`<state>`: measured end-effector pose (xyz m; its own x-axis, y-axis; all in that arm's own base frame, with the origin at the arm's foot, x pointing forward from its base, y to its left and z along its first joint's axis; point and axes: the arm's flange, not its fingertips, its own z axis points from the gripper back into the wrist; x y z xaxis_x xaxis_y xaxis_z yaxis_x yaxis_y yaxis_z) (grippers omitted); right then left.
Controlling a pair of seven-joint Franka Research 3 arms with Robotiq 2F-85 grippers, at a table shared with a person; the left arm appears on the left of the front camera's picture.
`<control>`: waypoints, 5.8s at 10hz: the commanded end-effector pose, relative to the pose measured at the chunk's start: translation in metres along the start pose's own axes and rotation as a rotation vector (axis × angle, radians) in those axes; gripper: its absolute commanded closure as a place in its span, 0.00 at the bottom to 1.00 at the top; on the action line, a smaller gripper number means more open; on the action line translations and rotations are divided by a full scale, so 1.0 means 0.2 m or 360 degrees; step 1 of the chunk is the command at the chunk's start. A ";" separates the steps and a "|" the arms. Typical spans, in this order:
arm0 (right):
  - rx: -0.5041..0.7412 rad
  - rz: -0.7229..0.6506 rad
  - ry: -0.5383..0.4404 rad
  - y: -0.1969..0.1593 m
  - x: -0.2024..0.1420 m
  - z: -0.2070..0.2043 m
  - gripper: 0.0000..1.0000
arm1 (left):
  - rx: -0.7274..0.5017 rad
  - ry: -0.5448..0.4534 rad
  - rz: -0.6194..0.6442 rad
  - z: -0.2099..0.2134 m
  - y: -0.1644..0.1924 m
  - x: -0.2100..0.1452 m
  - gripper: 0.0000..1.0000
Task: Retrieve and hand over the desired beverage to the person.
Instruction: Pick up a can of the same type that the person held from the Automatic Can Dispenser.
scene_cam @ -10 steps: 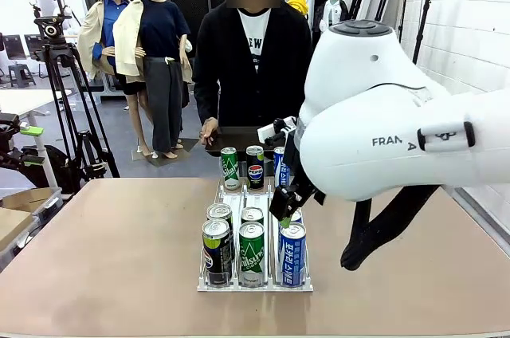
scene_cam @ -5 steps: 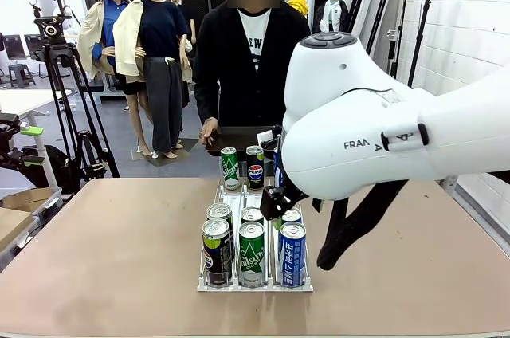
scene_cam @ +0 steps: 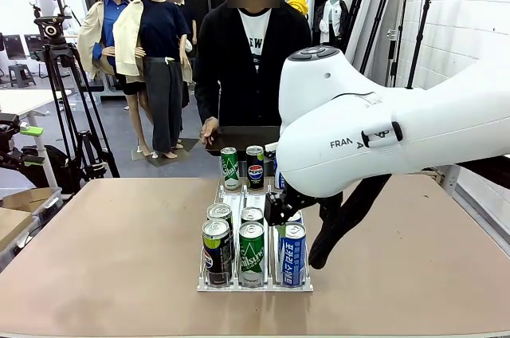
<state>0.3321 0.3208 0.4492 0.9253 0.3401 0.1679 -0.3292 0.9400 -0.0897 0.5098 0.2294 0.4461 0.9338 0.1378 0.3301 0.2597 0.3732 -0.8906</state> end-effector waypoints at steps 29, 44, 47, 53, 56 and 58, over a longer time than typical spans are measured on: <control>0.0208 -0.0010 0.0178 -0.06 0.10 -0.24 1.00 | 0.0014 -0.0014 0.0017 0.01 -0.01 0.00 0.00; 0.0111 0.0010 0.0461 0.13 0.24 0.21 1.00 | 0.0014 -0.0014 0.0017 0.01 -0.01 0.00 0.00; 0.0118 0.0025 0.0353 0.14 0.29 0.51 1.00 | 0.0014 -0.0014 0.0017 0.01 -0.01 0.00 0.00; 0.0054 0.0021 0.0335 -0.23 0.48 0.89 1.00 | 0.0014 -0.0014 0.0017 0.01 -0.01 0.00 0.00; 0.0102 -0.0053 0.0363 -0.60 0.64 0.93 1.00 | 0.0014 -0.0014 0.0017 0.01 -0.01 0.00 0.00; 0.0176 -0.0071 0.0330 -0.79 0.67 0.93 1.00 | 0.0014 -0.0014 0.0017 0.01 -0.01 0.00 0.00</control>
<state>0.4719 0.2249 0.6612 0.9604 0.2757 -0.0389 -0.2763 0.9611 -0.0082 0.5094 0.2303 0.4459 0.9337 0.1394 0.3297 0.2587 0.3736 -0.8908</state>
